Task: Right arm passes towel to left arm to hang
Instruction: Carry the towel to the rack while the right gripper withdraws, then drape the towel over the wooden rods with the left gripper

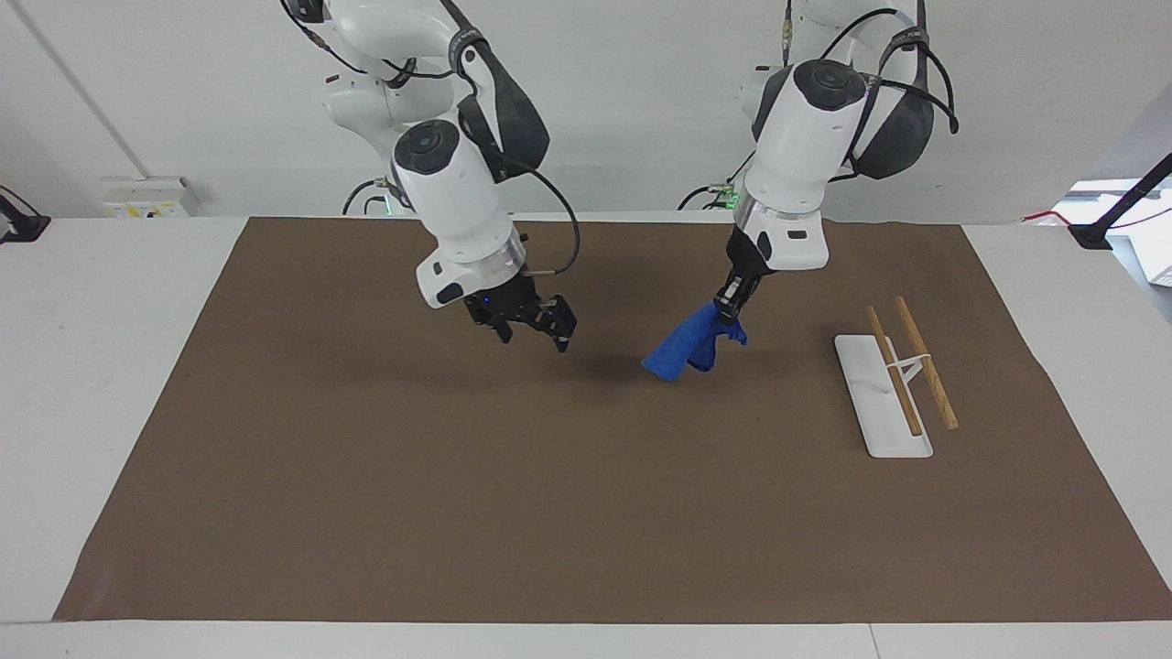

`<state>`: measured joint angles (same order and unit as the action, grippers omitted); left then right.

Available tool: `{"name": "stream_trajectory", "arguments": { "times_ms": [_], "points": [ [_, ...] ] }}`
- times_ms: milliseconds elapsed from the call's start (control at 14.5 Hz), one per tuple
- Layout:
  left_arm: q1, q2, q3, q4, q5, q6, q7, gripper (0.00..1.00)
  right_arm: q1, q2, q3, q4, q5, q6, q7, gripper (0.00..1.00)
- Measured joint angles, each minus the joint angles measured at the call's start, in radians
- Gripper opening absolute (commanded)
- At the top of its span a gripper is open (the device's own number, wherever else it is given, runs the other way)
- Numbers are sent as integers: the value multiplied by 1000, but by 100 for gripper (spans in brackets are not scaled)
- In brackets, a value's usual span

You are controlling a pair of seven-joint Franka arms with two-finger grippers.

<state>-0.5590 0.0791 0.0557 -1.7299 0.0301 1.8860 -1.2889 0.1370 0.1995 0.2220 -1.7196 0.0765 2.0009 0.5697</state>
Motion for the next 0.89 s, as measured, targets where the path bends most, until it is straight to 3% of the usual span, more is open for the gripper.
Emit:
{"name": "stream_trajectory", "arguments": {
  "times_ms": [138,481,619,894],
  "points": [
    [54,0,4,1,55,-32,31,0,-65,-22,-3,16,-87,-88,-132,100],
    [300,1,14,-3,90,-22,262,0,-209,-91,-8,105,-166,-336,-360,100],
    [391,1,16,-25,102,26,323,0,-257,-132,-9,128,-190,-416,-422,100],
    [548,0,18,-106,137,196,393,0,-404,-224,-10,164,-117,-544,-506,100]
  ]
}}
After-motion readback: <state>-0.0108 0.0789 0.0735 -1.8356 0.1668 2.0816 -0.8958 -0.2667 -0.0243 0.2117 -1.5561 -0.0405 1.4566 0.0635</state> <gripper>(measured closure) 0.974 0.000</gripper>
